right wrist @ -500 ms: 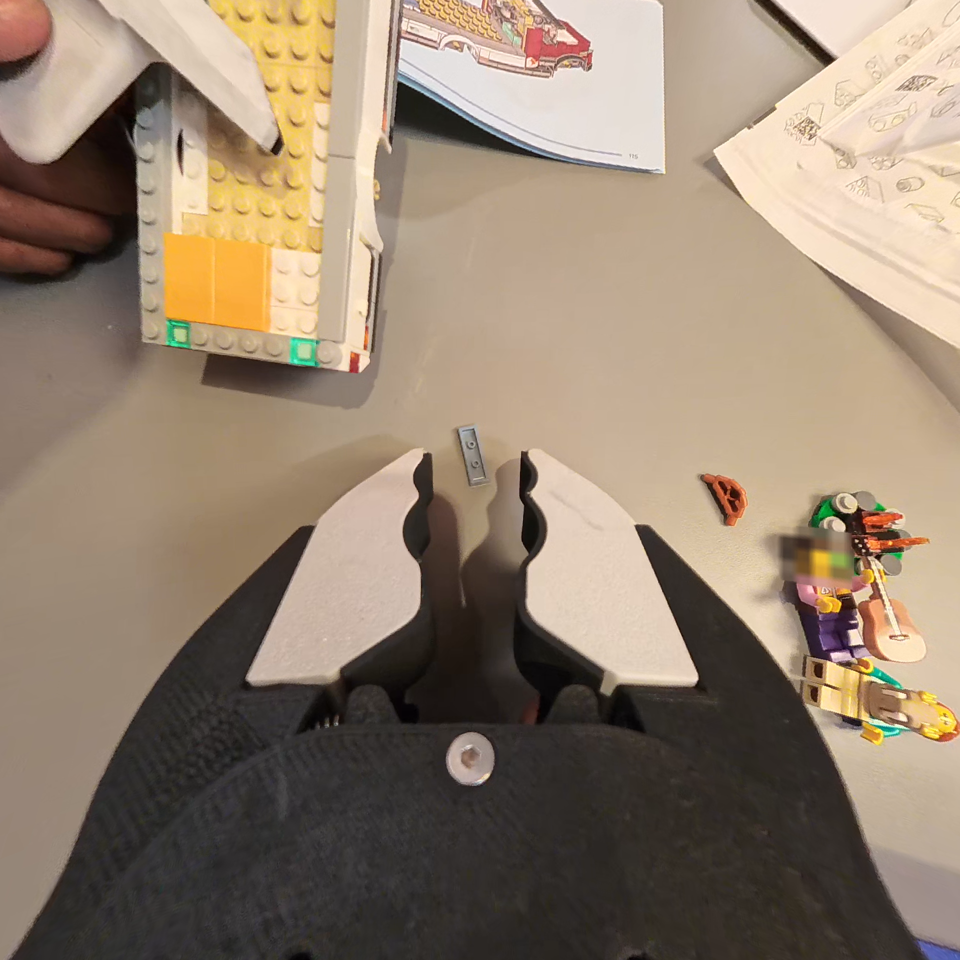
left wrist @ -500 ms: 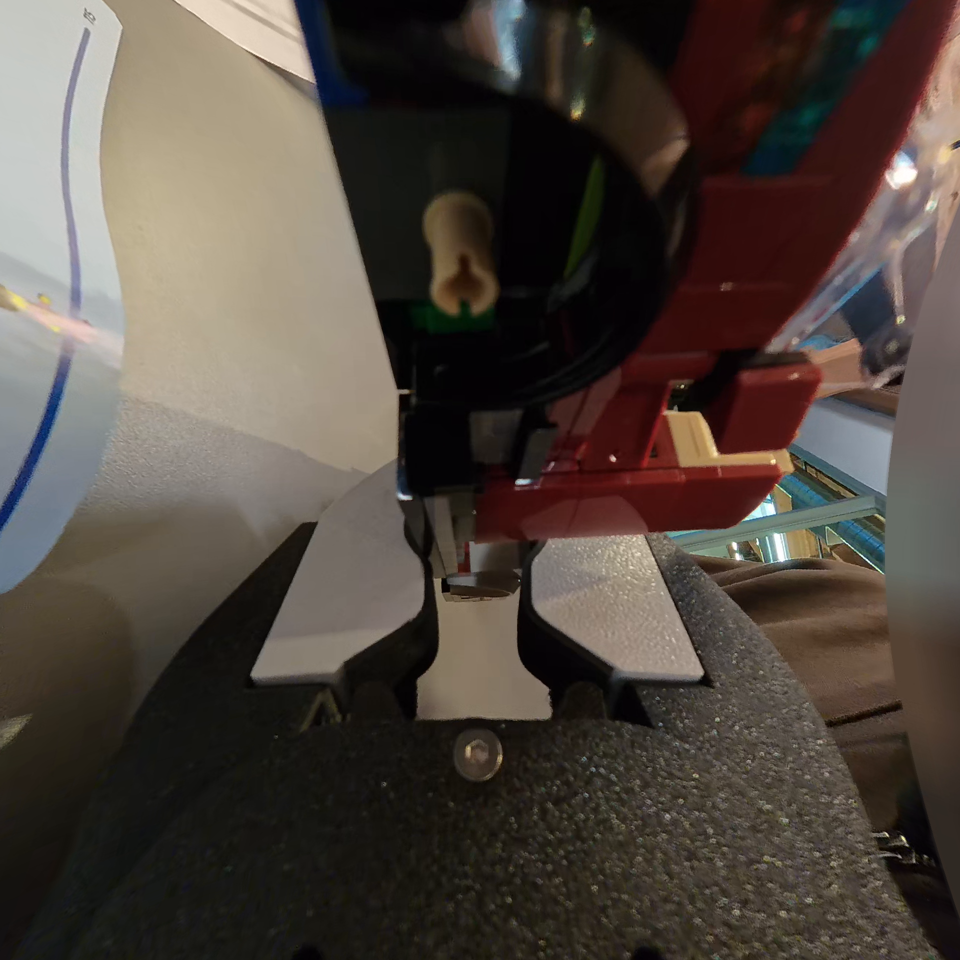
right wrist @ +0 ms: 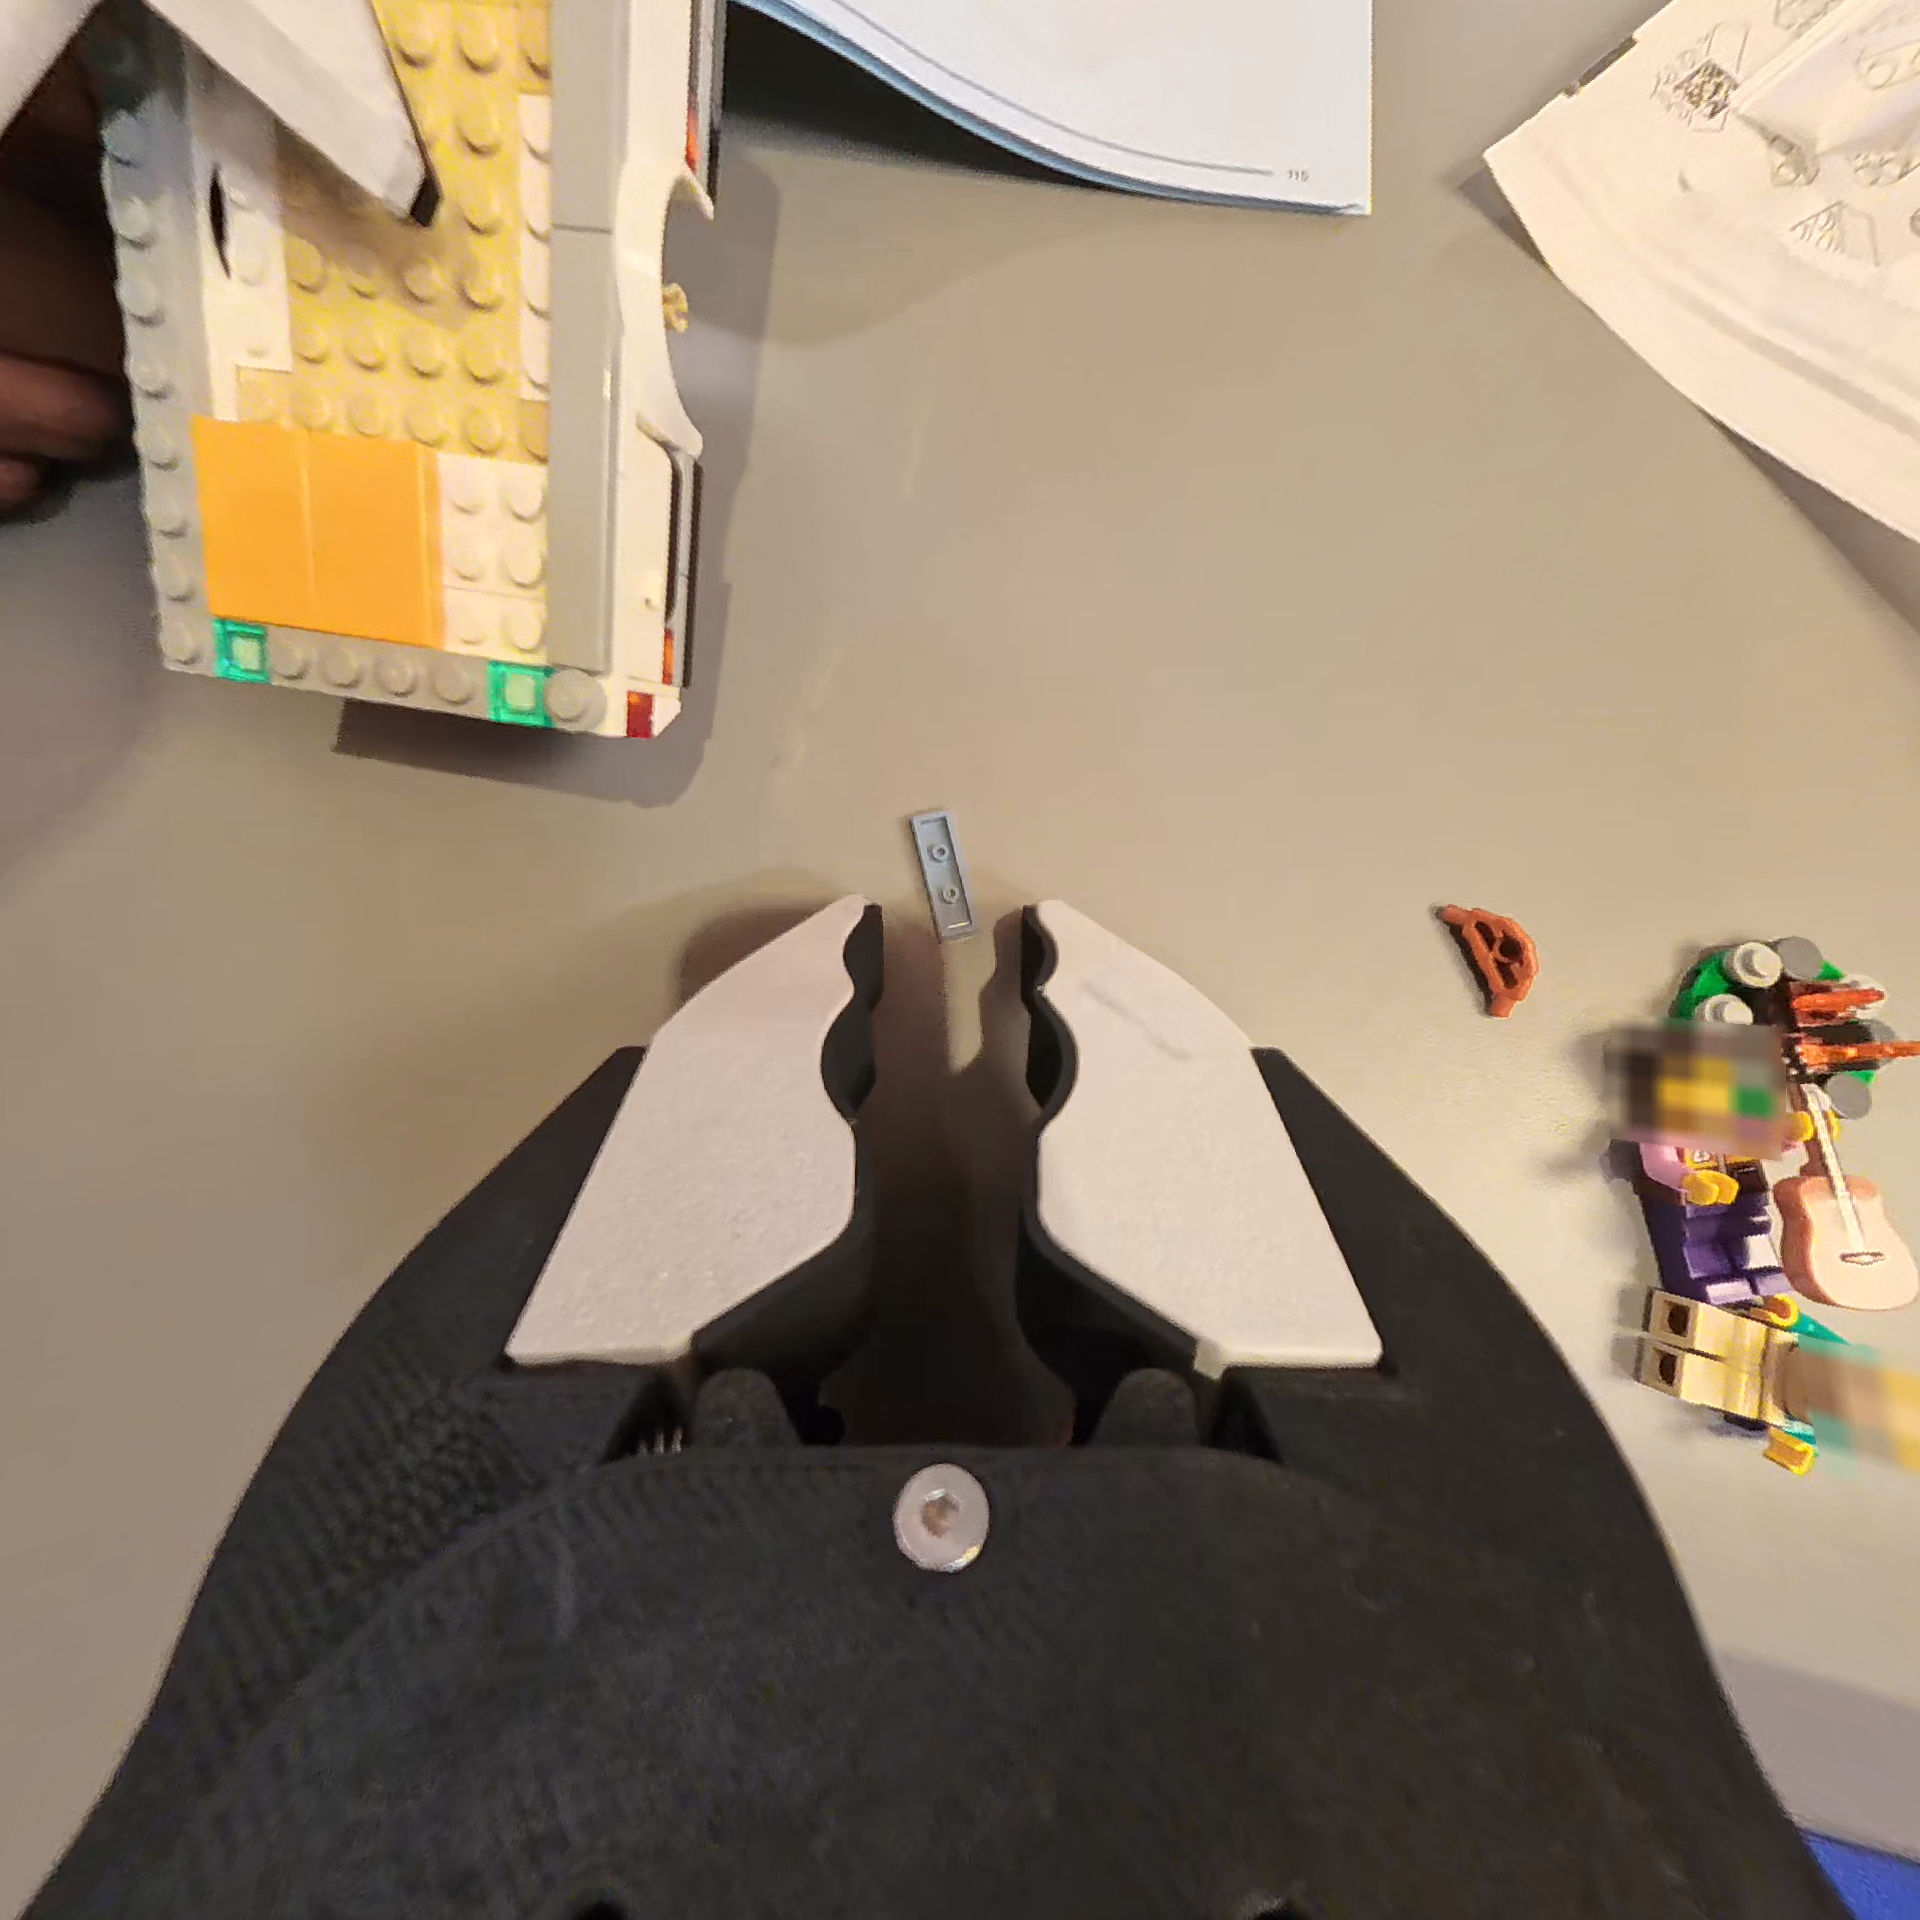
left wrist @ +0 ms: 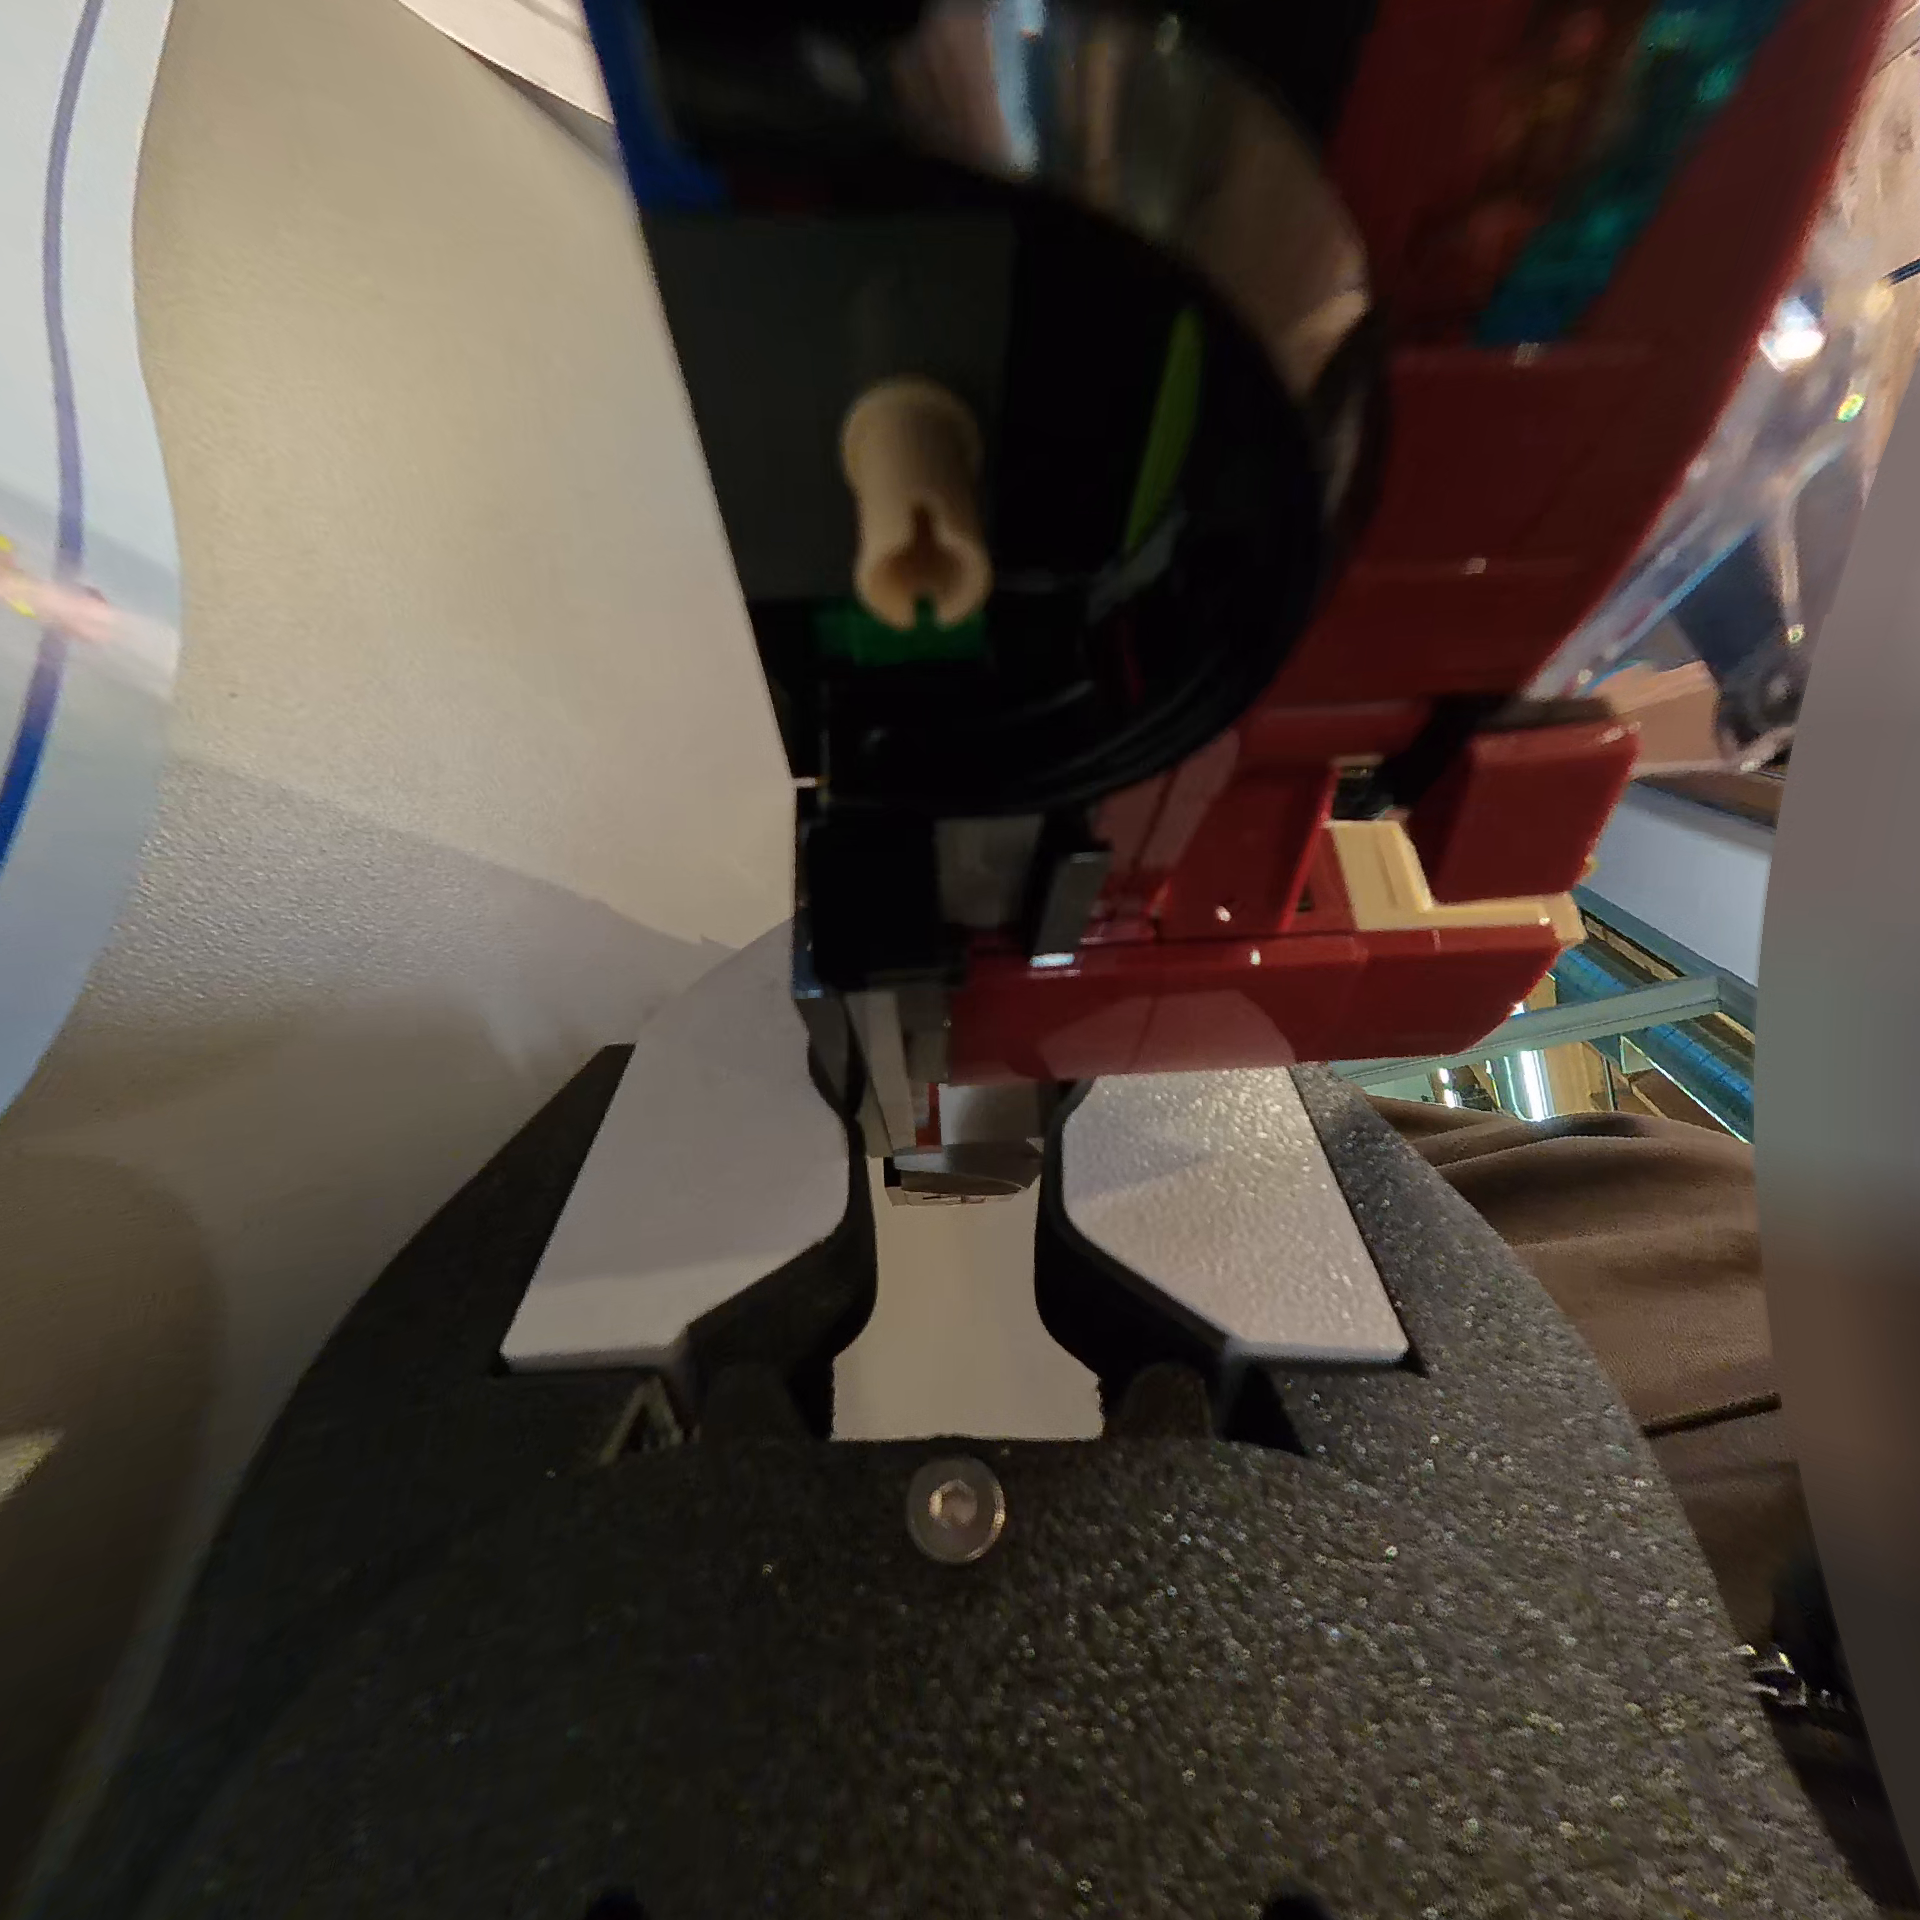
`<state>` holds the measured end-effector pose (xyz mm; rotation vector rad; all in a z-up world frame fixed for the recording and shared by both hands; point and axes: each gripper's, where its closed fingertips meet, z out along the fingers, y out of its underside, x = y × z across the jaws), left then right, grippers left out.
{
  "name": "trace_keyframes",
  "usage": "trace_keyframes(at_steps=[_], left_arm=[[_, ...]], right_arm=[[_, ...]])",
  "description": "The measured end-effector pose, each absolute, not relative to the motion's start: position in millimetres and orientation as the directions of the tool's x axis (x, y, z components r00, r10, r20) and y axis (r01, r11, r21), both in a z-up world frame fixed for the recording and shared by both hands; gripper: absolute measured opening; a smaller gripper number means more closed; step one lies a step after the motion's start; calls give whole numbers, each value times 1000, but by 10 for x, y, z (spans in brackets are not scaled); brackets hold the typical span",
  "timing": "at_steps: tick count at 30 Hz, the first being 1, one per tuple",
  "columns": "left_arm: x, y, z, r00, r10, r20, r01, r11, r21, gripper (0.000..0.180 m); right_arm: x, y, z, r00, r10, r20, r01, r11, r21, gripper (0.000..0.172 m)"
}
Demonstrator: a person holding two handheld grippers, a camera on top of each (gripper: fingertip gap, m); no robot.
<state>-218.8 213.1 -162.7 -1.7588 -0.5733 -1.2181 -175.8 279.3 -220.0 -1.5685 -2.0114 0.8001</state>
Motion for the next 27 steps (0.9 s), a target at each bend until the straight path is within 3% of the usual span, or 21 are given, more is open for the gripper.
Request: trace_keyframes(at_steps=[8,10,15,22,27], left_arm=[[-2182,2119,-1613,361,-120,925,781,-502,-371,32],[-2179,2118,-1617,360,-119,925,780,-506,-368,32],[-2193,2117,-1625,353,-112,929,786,-503,-359,32],[-2225,2113,-1637,345,-98,933,798,-493,-347,32],[-2233,2109,-1644,349,-93,932,799,-491,-348,32]], right_arm=[[-1779,2786,-2203,-256,967,2,700,187,-689,17],[-1776,2764,-2204,-274,962,12,696,207,-688,8],[-1774,2729,-2177,-304,951,49,668,250,-701,7],[-1778,2618,-1795,-351,911,216,479,373,-795,8],[-1750,2614,-1760,-353,915,193,470,352,-809,16]])
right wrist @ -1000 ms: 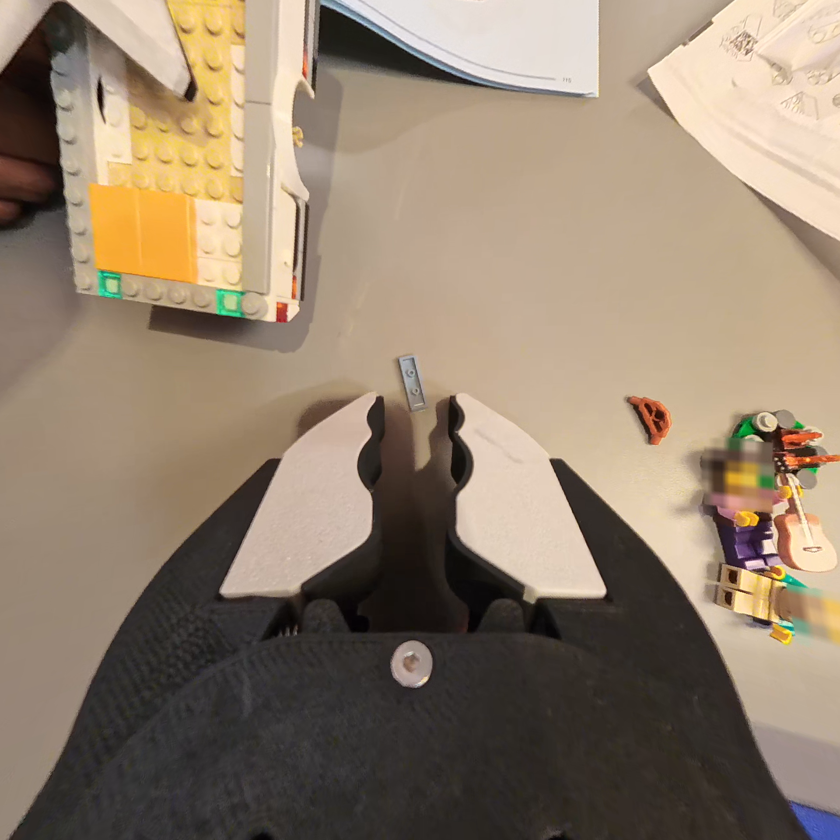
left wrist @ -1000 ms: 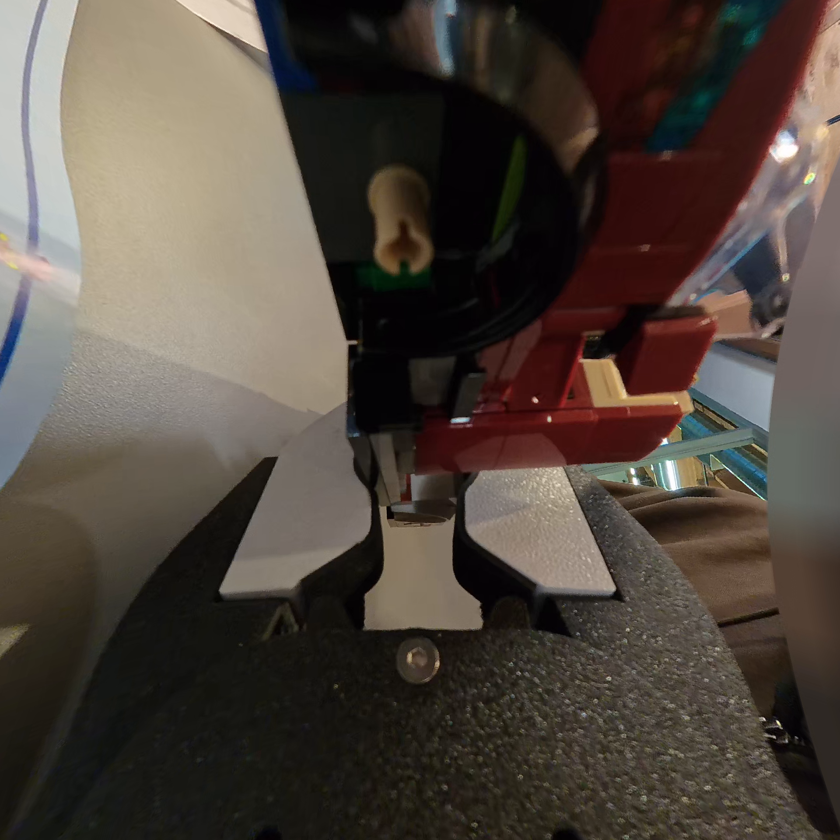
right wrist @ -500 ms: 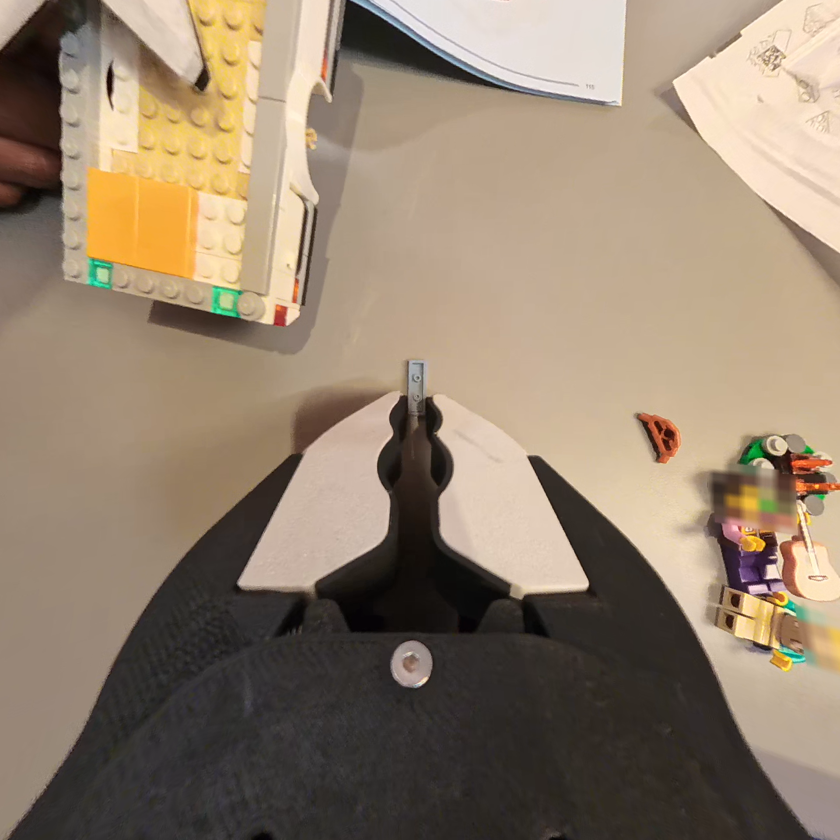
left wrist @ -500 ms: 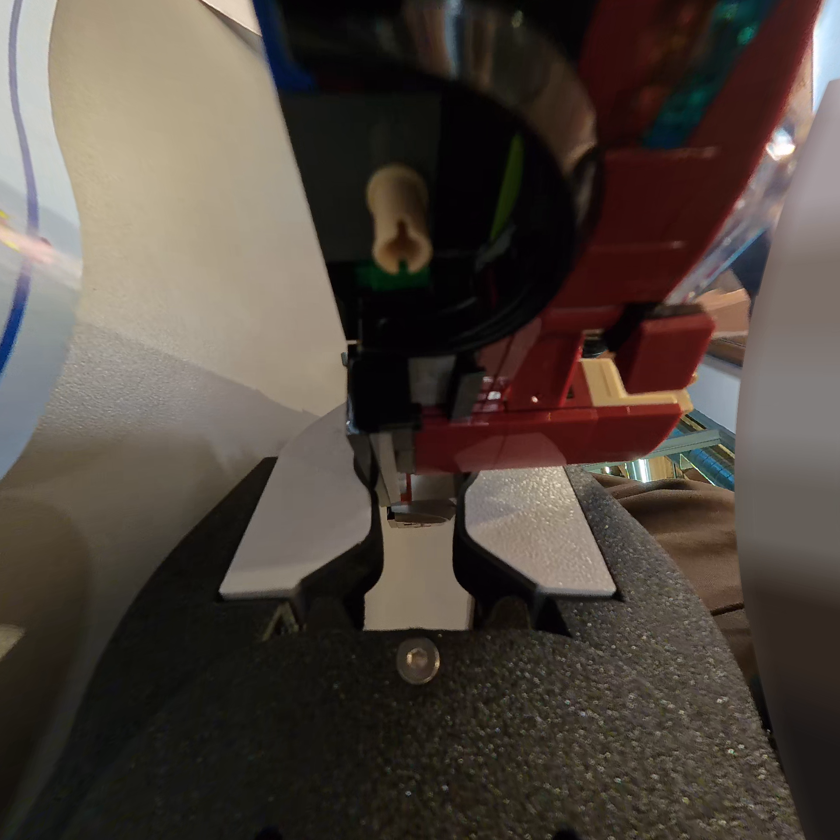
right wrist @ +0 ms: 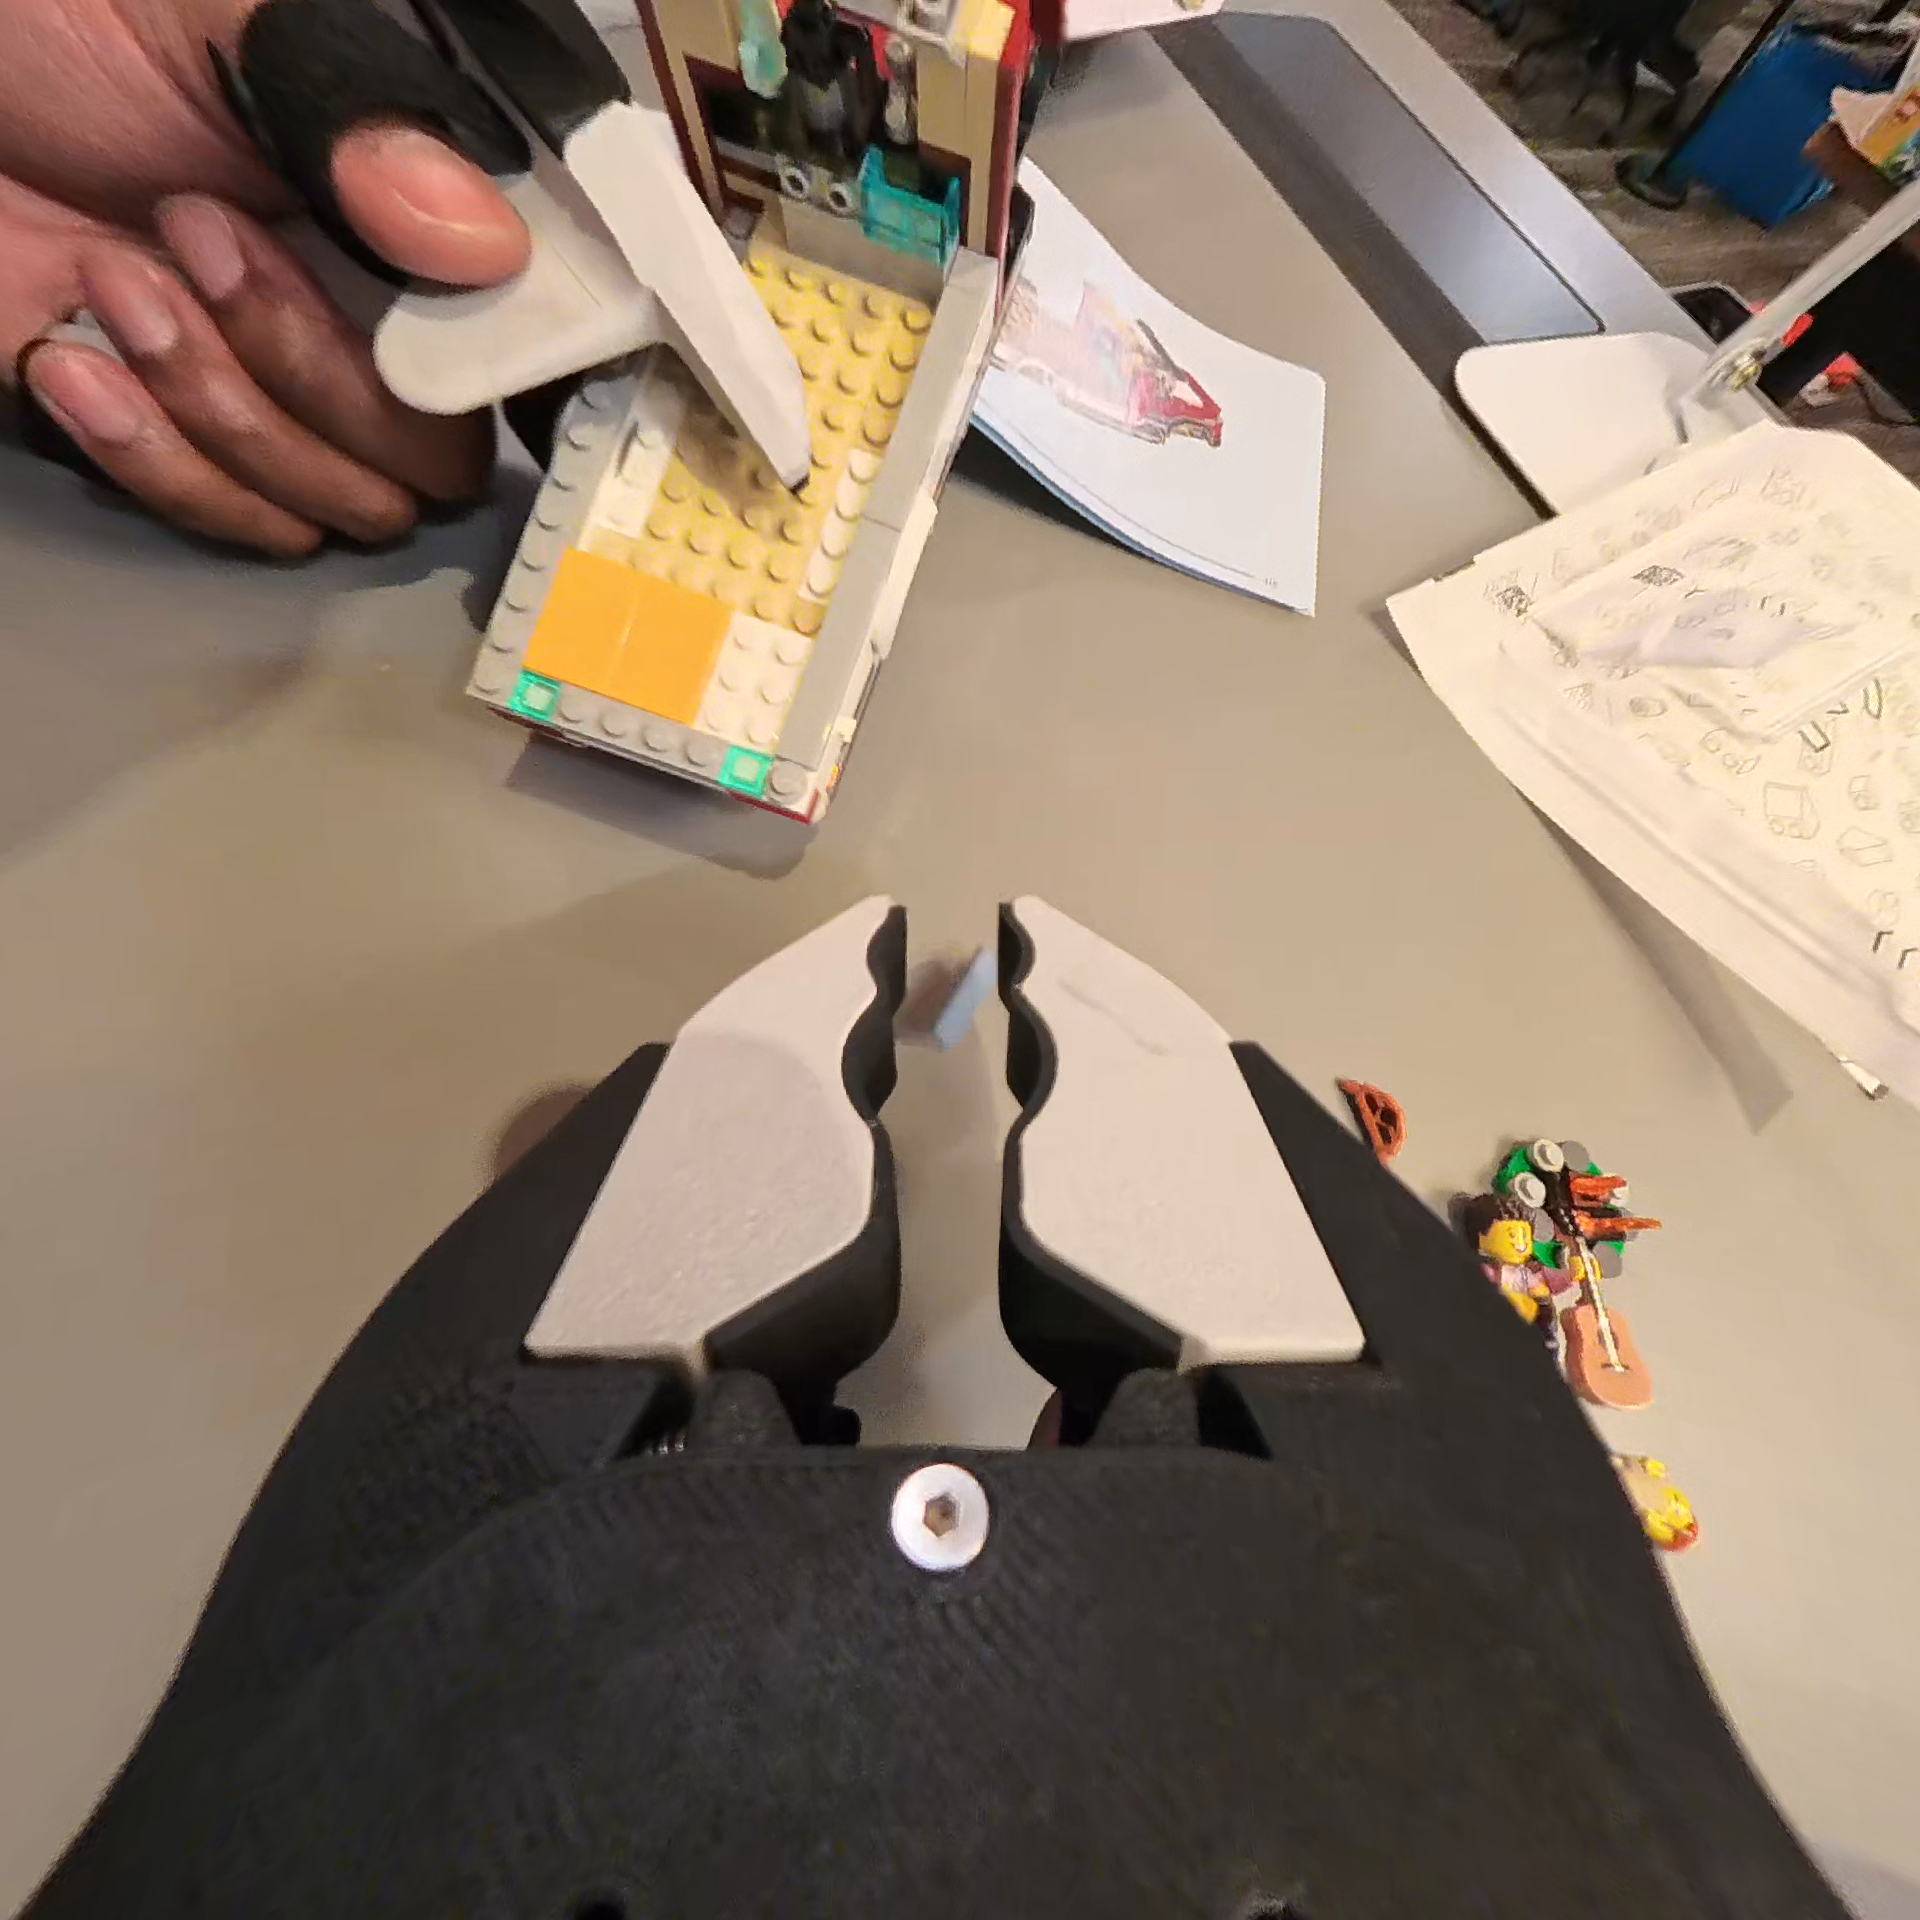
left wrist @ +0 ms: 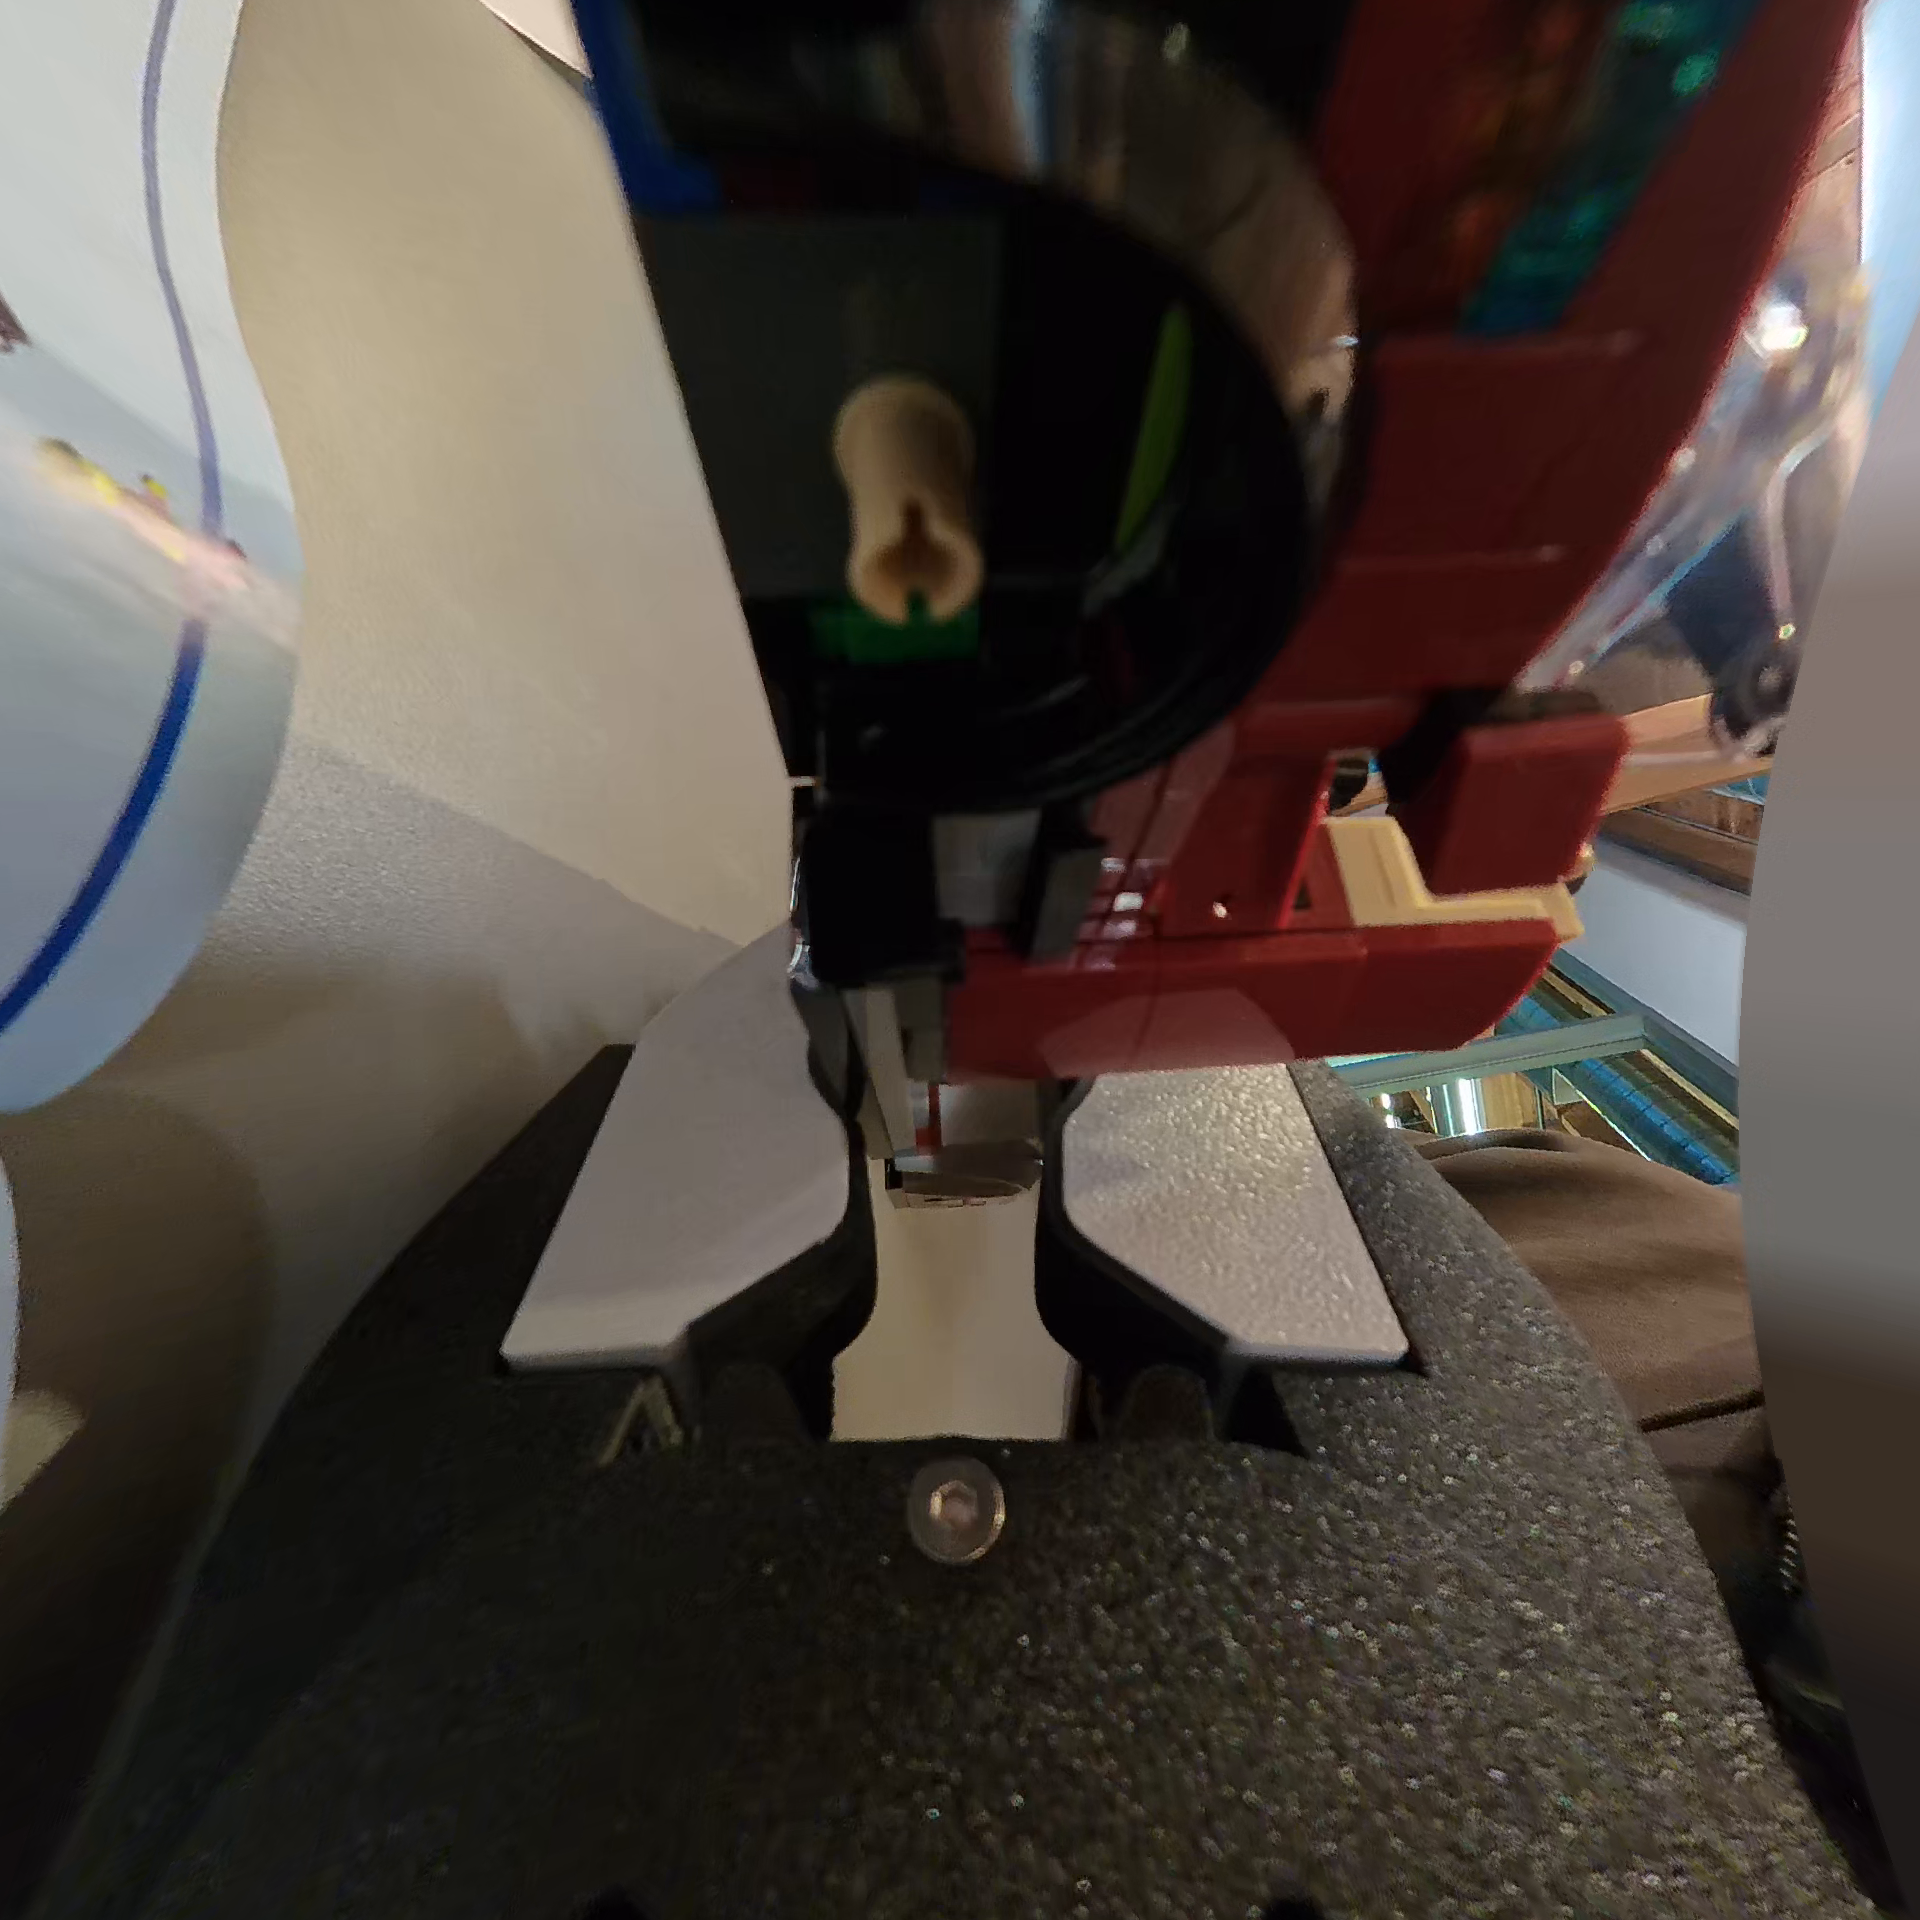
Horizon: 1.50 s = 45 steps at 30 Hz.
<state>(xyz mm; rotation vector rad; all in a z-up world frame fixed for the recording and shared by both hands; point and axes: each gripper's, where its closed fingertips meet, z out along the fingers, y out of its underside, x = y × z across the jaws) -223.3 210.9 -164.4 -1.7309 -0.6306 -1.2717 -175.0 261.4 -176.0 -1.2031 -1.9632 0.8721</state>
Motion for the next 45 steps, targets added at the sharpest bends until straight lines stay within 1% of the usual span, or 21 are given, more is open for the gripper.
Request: trace_keyframes(at_steps=[4,9,13,18,21,24,25,26,29,32,34,35,36,37,40,42,45], left_arm=[[-2237,2105,-1645,348,-92,933,800,-490,-347,32],[-2235,2104,-1650,347,-90,934,800,-492,-344,33],[-2240,2104,-1654,346,-86,934,802,-491,-342,32],[-2239,2104,-1655,348,-85,934,801,-490,-343,32],[-2238,2105,-1658,348,-85,934,801,-491,-343,32],[-2239,2103,-1657,346,-85,934,802,-490,-341,32],[-2237,2103,-1657,345,-86,935,802,-491,-341,33],[-2234,2102,-1656,345,-87,935,801,-492,-341,33],[-2229,2099,-1656,341,-87,936,801,-493,-338,32],[-2227,2096,-1657,338,-86,937,802,-494,-335,33],[-2223,2095,-1656,340,-87,937,801,-495,-337,33],[-2221,2096,-1657,341,-87,936,800,-496,-337,33],[-2220,2096,-1658,341,-87,936,800,-497,-338,33],[-2219,2096,-1658,341,-87,936,800,-497,-337,32],[-2213,2094,-1658,339,-87,937,799,-498,-335,32],[-2209,2095,-1658,341,-87,936,798,-499,-337,32],[-2211,2094,-1660,340,-86,936,799,-499,-336,32]], right_arm=[[-1726,2691,-1858,-331,931,155,530,319,-786,17],[-1670,2782,-2040,-271,958,88,646,249,-722,19],[-1643,2695,-2090,-233,972,21,699,182,-692,20],[-1643,2742,-2197,-137,989,55,752,140,-644,29],[-1656,2740,-2199,-115,992,43,753,115,-648,26],[-1677,2680,-2209,-129,992,8,742,102,-663,7],[-1688,2689,-2209,-133,991,24,735,115,-668,1],[-1695,2704,-2209,-140,989,46,728,134,-673,0],[-1706,2711,-2207,-155,987,51,717,148,-681,0],[-1719,2740,-2182,-206,973,106,684,221,-696,0],[-1752,2776,-2074,-220,966,137,627,248,-738,0],[-1767,2800,-2031,-212,968,134,611,239,-755,3],[-1776,2818,-2013,-208,971,122,604,225,-765,11],[-1779,2837,-2029,-203,973,110,610,213,-763,17],[-1744,2860,-2173,-209,971,112,675,226,-702,23],[-1731,2778,-2187,-244,964,101,676,244,-695,19],[-1725,2692,-2191,-275,958,86,673,256,-694,18]])
